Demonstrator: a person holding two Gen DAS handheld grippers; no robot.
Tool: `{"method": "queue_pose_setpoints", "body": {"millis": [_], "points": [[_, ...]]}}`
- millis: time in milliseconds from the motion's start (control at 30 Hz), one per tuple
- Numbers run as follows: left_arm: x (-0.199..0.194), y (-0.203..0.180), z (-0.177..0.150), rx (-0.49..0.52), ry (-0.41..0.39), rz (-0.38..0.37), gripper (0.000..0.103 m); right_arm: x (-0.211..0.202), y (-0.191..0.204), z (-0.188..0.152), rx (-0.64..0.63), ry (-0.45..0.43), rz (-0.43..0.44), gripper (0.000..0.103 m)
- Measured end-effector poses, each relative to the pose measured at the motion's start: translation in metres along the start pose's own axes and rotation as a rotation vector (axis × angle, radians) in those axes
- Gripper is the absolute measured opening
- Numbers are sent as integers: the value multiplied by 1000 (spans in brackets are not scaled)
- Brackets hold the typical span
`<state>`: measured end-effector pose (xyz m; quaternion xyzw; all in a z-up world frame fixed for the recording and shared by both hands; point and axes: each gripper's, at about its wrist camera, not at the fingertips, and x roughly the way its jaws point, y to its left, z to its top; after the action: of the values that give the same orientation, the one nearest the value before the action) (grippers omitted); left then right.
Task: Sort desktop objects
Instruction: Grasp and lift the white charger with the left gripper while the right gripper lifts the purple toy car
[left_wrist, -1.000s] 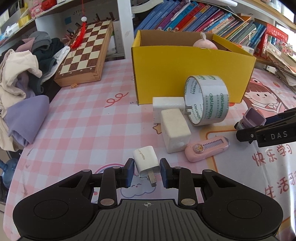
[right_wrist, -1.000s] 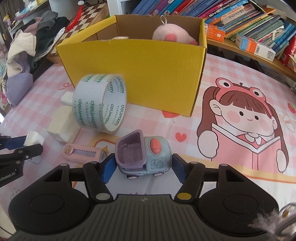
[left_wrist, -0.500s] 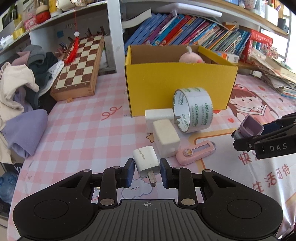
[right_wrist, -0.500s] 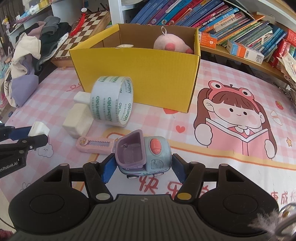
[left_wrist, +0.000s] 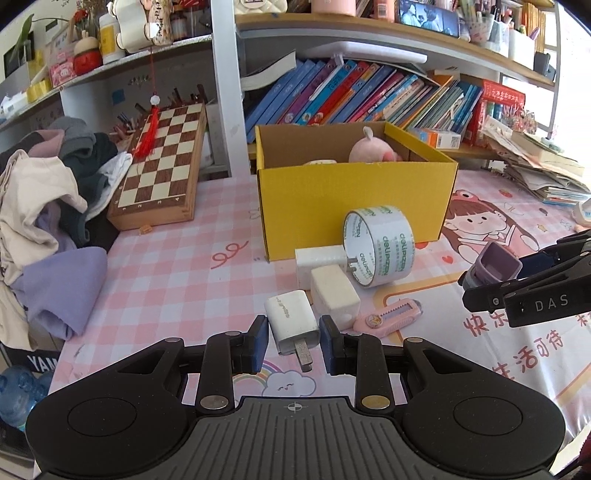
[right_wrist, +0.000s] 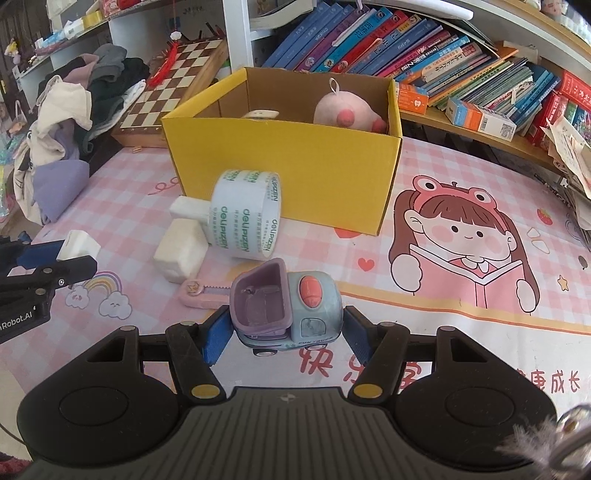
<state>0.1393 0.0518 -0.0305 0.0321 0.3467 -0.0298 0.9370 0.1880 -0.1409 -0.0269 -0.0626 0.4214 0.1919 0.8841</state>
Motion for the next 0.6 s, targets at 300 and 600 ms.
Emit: {"method": "queue_pose_setpoints", "body": {"millis": [300,600], "points": [[-6,-4,2,8,-13,-38,28,-4,7,-7,-13,37,-1,62],[-15,-15,14,33,-38,-81,28,-18,10,-5,-38,39,34,62]]}}
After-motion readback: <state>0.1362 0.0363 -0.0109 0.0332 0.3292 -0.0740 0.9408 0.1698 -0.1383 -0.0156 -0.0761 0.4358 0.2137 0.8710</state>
